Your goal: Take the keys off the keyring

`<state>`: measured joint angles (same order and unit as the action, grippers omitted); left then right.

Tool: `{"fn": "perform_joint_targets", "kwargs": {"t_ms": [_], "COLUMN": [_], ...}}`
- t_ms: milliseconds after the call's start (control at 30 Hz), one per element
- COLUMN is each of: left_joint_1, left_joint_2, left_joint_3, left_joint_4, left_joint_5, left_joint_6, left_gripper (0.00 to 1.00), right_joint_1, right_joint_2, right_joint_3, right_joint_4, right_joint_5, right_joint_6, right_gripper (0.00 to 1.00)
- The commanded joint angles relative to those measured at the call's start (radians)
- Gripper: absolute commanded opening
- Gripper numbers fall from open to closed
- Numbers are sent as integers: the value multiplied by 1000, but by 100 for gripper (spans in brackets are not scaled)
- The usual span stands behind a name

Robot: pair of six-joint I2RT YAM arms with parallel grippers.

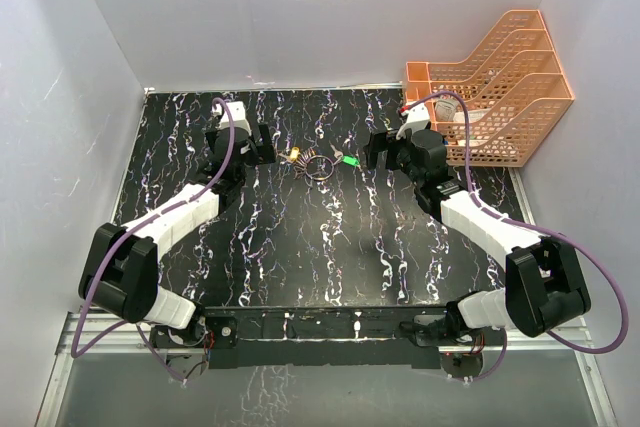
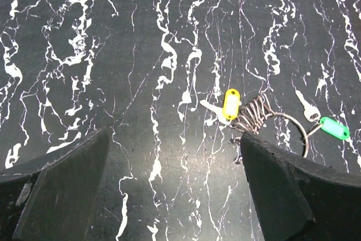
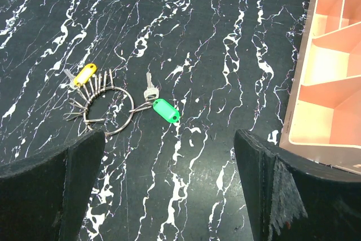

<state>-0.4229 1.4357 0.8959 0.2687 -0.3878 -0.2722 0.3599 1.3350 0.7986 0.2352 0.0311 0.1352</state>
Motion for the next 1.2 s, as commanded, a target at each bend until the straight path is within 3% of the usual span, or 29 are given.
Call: {"fn": "perform_joint_targets", "kwargs": {"t_ms": [0,433,900,1167], "left_joint_1": [1,1,1,1], "left_joint_2": [-39,-23,34,63], "left_joint_3": [-22,-3,103,142], "left_joint_4": [34,14,-75,-78], "left_joint_5": [9,-1,195,129], "left_joint_6": [8,11,13,13], "left_gripper": [99,99,99,99], "right_joint_1": [6,8,-1,-1], "right_joint_2": [-25,-24,18,70], "right_joint_3": [9,14,58,119], "right_joint_4": [60,56,115,115], "right_joint_5": [11,2,-33,-81], "right_joint_6": [-11,-10,141,27], "right_gripper": [98,98,98,98]}}
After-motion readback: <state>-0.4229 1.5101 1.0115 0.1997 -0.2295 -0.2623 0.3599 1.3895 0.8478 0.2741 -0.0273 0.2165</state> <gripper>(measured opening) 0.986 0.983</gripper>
